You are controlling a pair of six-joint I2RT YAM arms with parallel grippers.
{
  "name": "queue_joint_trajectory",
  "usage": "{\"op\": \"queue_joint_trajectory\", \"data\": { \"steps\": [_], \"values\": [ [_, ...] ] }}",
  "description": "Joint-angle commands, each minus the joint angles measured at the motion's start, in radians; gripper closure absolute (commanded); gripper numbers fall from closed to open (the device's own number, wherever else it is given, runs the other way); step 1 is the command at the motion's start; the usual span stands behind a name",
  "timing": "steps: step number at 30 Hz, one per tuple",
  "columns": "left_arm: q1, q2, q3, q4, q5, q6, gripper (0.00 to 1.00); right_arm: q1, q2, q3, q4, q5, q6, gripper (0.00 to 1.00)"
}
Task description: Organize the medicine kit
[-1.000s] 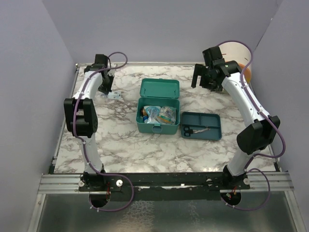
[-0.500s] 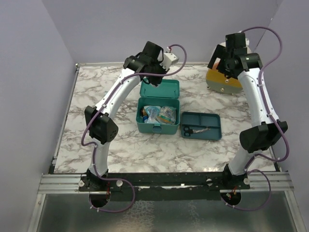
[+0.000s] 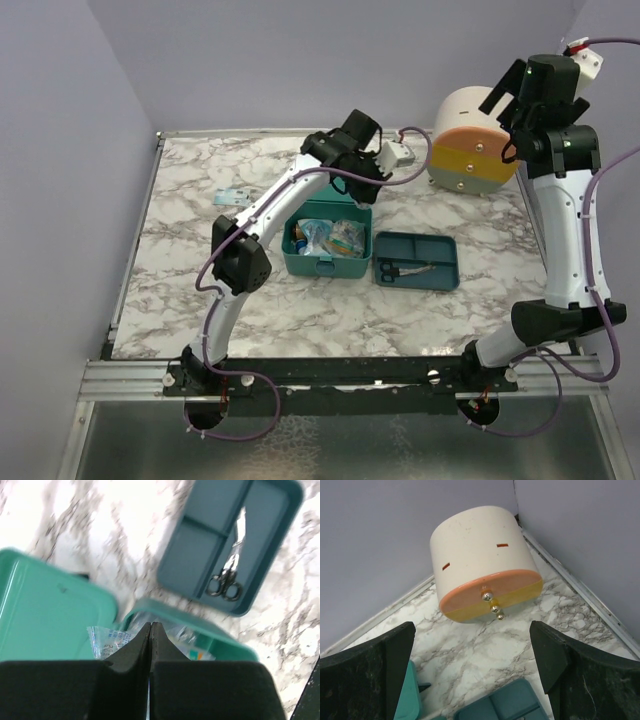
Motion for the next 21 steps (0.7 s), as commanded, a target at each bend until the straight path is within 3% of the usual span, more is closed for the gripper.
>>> {"op": "queue_joint_trajectory", "data": {
  "steps": [1, 11, 21],
  "values": [
    [-0.081, 0.047, 0.085, 0.035, 0.074, -0.019, 1.0, -0.009, -0.026, 0.014, 0.037, 0.081, -0.023, 0.0],
    [-0.206, 0.128, 0.087, 0.18, 0.097, -0.092, 1.0, -0.01, -0.098, -0.008, 0.078, 0.092, -0.056, 0.0],
    [-0.252, 0.209, 0.059, 0.299, 0.143, -0.085, 1.0, -0.009, -0.184, -0.105, 0.032, 0.055, -0.007, 0.0]
  ]
}}
